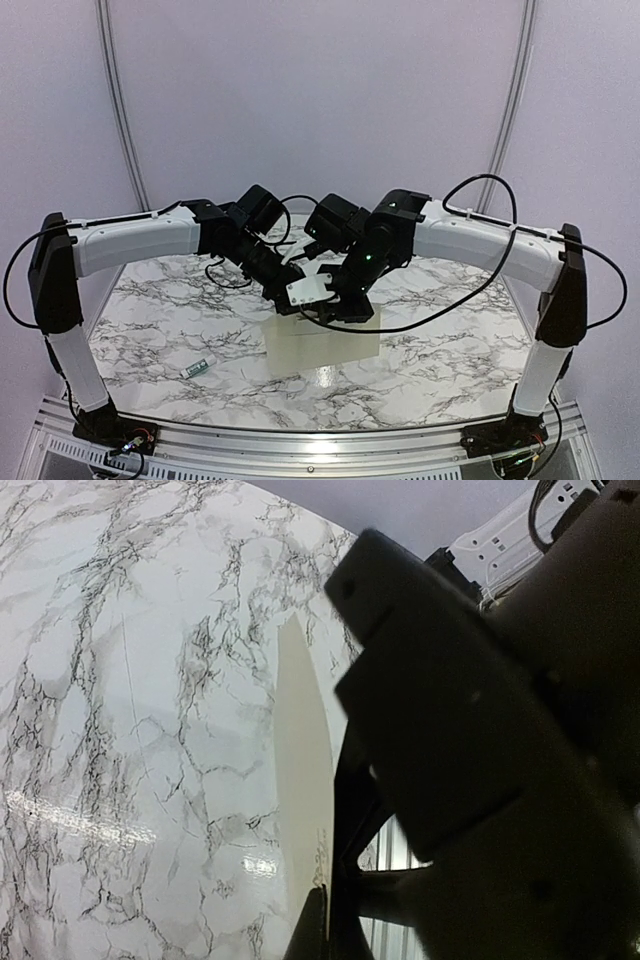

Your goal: Place the letter into the envelope and seal it

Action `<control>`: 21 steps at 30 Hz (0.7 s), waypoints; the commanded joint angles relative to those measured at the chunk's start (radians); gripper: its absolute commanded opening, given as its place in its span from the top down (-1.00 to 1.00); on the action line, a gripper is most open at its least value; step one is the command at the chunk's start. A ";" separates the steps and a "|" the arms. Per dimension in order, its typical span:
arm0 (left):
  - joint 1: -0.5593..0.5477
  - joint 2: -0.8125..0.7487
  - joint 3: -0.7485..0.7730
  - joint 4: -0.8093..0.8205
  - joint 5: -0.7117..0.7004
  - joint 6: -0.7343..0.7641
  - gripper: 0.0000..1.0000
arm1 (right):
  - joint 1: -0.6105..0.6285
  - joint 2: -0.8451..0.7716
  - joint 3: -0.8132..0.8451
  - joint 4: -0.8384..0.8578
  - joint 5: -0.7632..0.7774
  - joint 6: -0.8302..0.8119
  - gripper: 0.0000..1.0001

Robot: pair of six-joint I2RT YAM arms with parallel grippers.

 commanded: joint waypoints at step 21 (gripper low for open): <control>-0.006 0.034 0.048 0.018 0.081 -0.032 1.00 | 0.033 0.036 -0.073 0.123 0.097 0.014 1.00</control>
